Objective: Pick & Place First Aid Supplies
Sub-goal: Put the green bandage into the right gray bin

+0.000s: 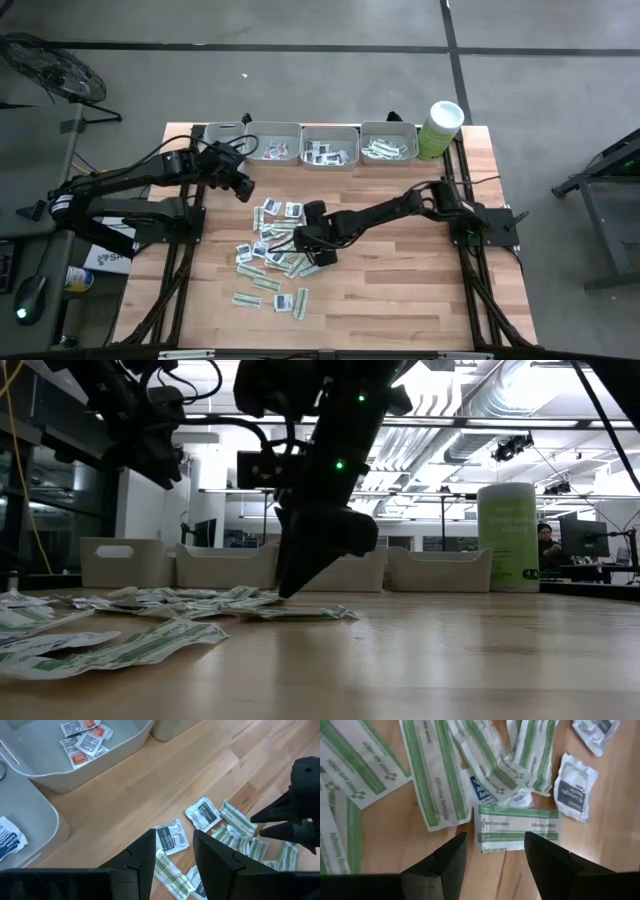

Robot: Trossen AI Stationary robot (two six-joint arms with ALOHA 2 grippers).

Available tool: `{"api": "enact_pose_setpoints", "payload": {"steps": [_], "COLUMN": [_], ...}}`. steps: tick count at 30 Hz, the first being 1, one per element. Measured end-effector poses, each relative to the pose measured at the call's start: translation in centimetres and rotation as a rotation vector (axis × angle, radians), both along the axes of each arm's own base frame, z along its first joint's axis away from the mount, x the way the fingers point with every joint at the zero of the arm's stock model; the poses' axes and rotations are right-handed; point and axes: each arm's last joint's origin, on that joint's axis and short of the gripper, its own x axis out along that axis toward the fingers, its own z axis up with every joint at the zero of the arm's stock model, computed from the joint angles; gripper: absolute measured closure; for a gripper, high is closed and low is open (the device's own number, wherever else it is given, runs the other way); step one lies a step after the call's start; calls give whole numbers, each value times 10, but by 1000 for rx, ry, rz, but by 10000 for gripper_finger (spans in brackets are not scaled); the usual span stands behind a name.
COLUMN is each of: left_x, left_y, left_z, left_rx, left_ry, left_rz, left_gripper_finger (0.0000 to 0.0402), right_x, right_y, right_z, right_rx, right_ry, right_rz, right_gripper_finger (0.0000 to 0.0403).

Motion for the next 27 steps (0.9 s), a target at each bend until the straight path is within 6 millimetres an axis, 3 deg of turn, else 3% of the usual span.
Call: {"api": "enact_pose_setpoints", "payload": {"steps": [12,20,27], "left_x": [0,0,0], "left_y": [0,0,0], "left_z": [0,0,0], "left_rx": [11,13,16], "left_ry": [8,9,10], "left_rz": [-13,-10,-8], "left_gripper_finger": [271,271,271], "right_x": [2,5,4], "right_y": [-3,-20,-23], "right_z": [-7,-9,-9], "right_rx": [-20,3,33], "right_ry": [16,19,31], "right_rz": [21,-13,-8], "right_gripper_finger": [216,246,271]}}
